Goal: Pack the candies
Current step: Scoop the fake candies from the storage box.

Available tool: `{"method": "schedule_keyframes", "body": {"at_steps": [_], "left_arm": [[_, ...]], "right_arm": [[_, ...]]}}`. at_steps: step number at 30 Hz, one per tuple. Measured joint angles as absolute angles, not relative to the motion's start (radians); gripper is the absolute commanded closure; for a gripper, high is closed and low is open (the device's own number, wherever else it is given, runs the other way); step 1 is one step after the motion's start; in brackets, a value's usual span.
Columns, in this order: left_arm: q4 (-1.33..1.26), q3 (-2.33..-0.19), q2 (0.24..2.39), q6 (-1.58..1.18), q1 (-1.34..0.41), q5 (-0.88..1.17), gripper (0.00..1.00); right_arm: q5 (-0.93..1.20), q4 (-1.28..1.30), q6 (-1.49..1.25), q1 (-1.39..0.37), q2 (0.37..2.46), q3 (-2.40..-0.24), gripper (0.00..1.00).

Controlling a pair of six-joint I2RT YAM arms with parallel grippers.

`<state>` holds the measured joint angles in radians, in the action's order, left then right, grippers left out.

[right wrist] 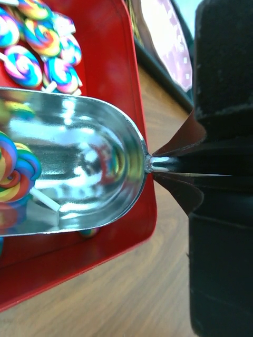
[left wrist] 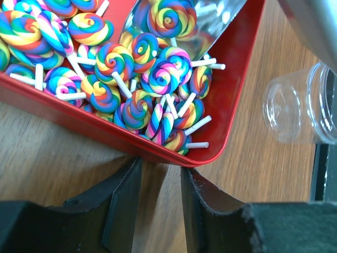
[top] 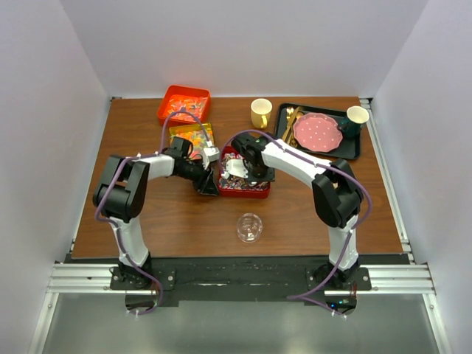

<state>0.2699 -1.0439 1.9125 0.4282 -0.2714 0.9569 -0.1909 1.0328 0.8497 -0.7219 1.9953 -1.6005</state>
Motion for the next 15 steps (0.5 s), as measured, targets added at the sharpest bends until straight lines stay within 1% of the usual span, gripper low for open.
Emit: {"method": "schedule_keyframes", "body": {"at_steps": [7, 15], "left_arm": [[0.086, -0.943, 1.874, 0.305, -0.271, 0.958, 0.59], [-0.067, -0.844, 1.829, 0.257, -0.271, 0.946, 0.59]], "right_arm": [[-0.119, 1.064, 0.711, -0.693, 1.994, -1.587, 1.00], [-0.053, 1.111, 0.604, -0.673, 2.007, -1.598, 1.00]]}}
